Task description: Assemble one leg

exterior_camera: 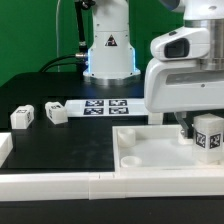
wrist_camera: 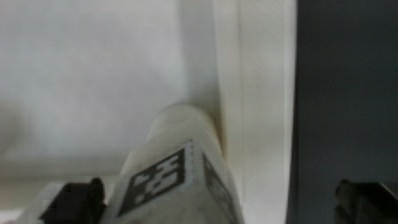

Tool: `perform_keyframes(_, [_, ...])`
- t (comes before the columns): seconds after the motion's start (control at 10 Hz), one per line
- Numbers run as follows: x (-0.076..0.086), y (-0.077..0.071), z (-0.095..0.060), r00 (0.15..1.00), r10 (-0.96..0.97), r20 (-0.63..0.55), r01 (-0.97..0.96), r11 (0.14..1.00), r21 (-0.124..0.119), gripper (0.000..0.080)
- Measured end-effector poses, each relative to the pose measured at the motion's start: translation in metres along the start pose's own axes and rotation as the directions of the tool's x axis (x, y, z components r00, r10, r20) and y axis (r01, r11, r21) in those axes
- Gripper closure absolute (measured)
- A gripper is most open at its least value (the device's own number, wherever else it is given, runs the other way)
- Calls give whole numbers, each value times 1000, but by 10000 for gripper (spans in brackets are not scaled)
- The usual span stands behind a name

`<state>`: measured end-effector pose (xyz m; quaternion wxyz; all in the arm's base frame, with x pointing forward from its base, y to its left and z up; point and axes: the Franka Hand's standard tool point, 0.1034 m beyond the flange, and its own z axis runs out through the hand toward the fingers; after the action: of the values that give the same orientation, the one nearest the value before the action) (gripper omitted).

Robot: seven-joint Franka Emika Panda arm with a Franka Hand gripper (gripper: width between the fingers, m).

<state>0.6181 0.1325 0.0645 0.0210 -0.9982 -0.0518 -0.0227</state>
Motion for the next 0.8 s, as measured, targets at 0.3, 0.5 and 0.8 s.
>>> perform_keyframes(0.3, [2, 7, -2, 988, -153, -10, 153, 988, -6, 150])
perform_keyframes(0.5, [2, 7, -2, 989, -148, -9, 148, 989, -6, 412])
perform_keyframes(0.8, [2, 9, -2, 996, -89, -12, 89, 996, -6, 509])
